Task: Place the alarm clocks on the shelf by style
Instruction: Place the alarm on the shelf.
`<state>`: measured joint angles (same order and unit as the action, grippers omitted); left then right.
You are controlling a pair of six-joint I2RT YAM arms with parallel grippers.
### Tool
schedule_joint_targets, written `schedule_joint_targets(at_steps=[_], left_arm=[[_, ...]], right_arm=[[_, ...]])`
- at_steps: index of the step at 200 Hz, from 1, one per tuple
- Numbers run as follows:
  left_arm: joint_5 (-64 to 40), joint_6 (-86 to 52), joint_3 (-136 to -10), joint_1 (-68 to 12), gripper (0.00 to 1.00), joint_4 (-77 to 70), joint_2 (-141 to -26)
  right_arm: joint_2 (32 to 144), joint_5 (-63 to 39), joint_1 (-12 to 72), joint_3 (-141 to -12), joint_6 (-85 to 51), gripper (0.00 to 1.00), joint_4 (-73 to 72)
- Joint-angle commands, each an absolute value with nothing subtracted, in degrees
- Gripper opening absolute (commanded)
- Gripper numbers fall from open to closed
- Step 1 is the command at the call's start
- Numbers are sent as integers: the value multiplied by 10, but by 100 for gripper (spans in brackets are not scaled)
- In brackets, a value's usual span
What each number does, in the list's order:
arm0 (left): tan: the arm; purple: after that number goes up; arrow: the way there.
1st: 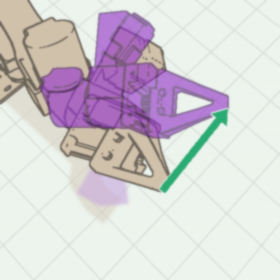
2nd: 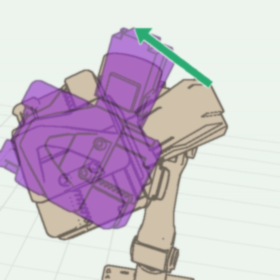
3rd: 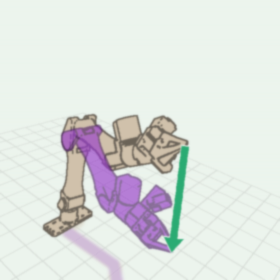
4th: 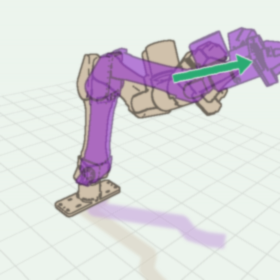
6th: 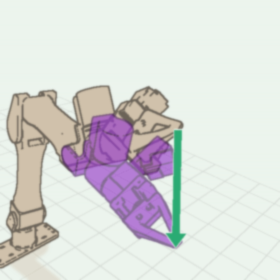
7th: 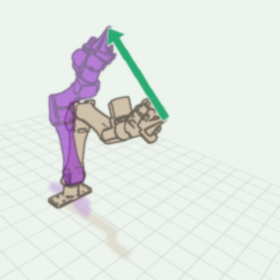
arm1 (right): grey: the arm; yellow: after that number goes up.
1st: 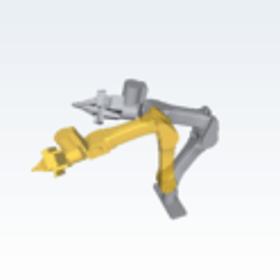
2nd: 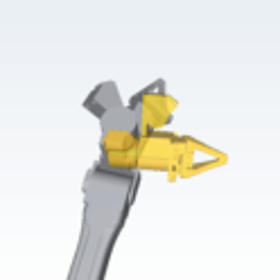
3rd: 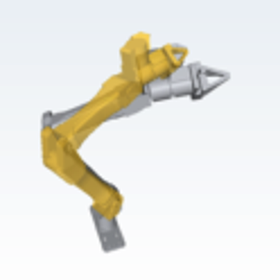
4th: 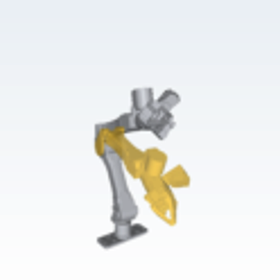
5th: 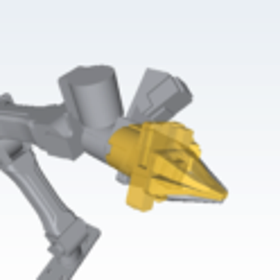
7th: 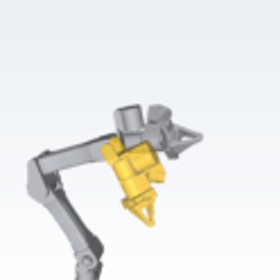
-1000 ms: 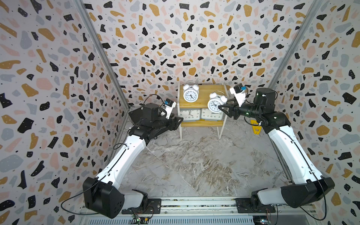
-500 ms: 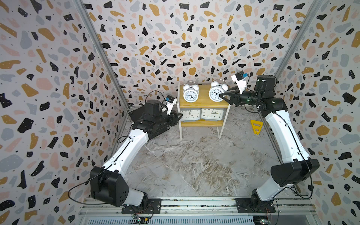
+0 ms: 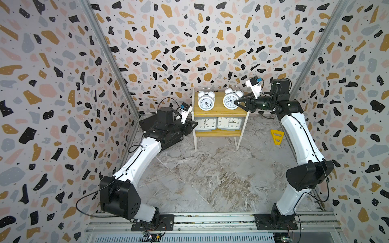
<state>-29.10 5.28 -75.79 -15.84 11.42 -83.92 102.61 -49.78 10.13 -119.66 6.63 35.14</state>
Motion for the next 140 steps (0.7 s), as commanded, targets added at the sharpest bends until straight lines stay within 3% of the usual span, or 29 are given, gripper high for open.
schedule_joint_targets(at_steps=[1,60,140], left_arm=[[-302,64,-777,-156,44,89,-843],[-309,65,-776,-156,31,91,-848],[-321,59,-780,-155,28,90,-860]], right_arm=[[1012,-524,99,-1230,75,27,343],[1022,-517,98,-1232,90,26,358],[1035,-521,98,-1231,96,26,361]])
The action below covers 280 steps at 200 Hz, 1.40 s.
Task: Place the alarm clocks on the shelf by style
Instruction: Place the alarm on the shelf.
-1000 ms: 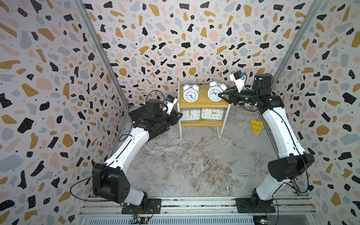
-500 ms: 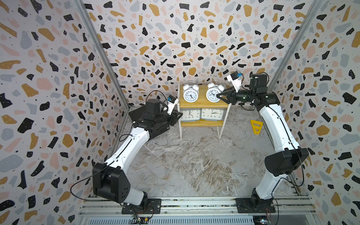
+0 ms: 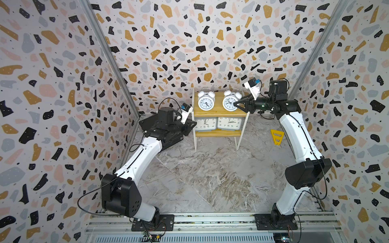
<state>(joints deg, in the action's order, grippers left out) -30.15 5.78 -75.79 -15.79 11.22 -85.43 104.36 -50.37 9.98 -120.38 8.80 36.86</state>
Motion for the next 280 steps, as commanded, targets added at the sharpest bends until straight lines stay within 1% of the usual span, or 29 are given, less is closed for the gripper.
schedule_joint_targets(at_steps=[1,20,49,79,112,159,217,243,280], left_arm=[[-322,59,-780,-155,28,90,-860],[-324,59,-780,-155,28,91,-862],[-324,60,-781,-156,21,92,-865],[-325,58,-782,-155,20,93,-867],[-329,58,-783,-156,17,94,-868],[-327,59,-782,-156,17,98,-867],[-327,60,-781,-155,17,100,-866],[-326,62,-781,-155,17,100,-864],[-326,62,-781,-154,17,101,-862]], right_arm=[[1035,-520,98,-1231,96,26,361],[1038,-520,98,-1231,96,26,361],[1039,-525,98,-1230,100,26,366],[1040,-526,98,-1227,111,28,374],[1037,-528,98,-1218,117,37,375],[1025,-526,98,-1194,130,47,368],[1016,-520,98,-1188,143,68,369],[1004,-504,98,-1177,152,72,369],[985,-462,98,-1157,165,73,369]])
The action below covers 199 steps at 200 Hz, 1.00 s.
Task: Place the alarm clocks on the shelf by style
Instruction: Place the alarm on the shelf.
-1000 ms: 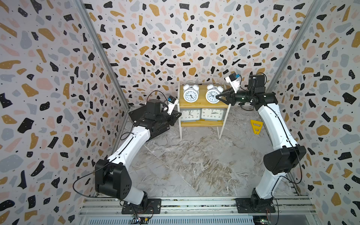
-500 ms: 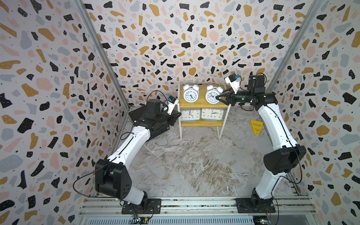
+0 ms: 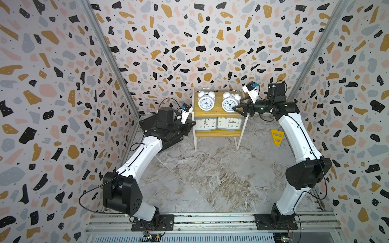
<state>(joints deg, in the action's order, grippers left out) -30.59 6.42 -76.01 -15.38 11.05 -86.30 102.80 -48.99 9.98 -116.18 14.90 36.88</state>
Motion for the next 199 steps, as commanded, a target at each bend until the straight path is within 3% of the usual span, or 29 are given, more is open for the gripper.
schedule_joint_targets(at_steps=[1,199], left_arm=[[-325,62,-781,-155,17,101,-862],[-330,62,-783,-155,17,100,-865]], right_arm=[[985,-461,98,-1157,165,73,369],[984,-409,98,-1156,163,73,365]])
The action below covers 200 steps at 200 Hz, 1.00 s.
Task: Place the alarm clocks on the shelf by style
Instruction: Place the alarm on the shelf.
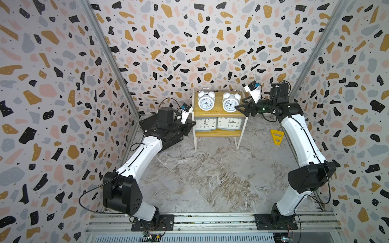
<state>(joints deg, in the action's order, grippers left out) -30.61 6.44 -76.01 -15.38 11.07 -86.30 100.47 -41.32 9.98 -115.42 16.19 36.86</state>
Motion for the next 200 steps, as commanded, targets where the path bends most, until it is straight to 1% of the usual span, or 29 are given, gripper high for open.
schedule_joint_targets(at_steps=[1,116,141,158,185,200], left_arm=[[-330,62,-783,-155,17,100,-865],[-333,61,-785,-155,17,100,-864],[-333,58,-786,-155,19,101,-860],[-333,56,-787,-155,26,100,-854],[-326,56,-780,-155,44,115,-837],[-320,55,-771,-155,51,115,-825]], right_arm=[[984,-408,98,-1156,163,73,364],[983,-400,98,-1153,156,73,353],[972,-403,98,-1146,155,74,347],[960,-408,98,-1135,153,74,341],[932,-408,98,-1108,148,76,329],[912,-400,98,-1083,141,77,318]])
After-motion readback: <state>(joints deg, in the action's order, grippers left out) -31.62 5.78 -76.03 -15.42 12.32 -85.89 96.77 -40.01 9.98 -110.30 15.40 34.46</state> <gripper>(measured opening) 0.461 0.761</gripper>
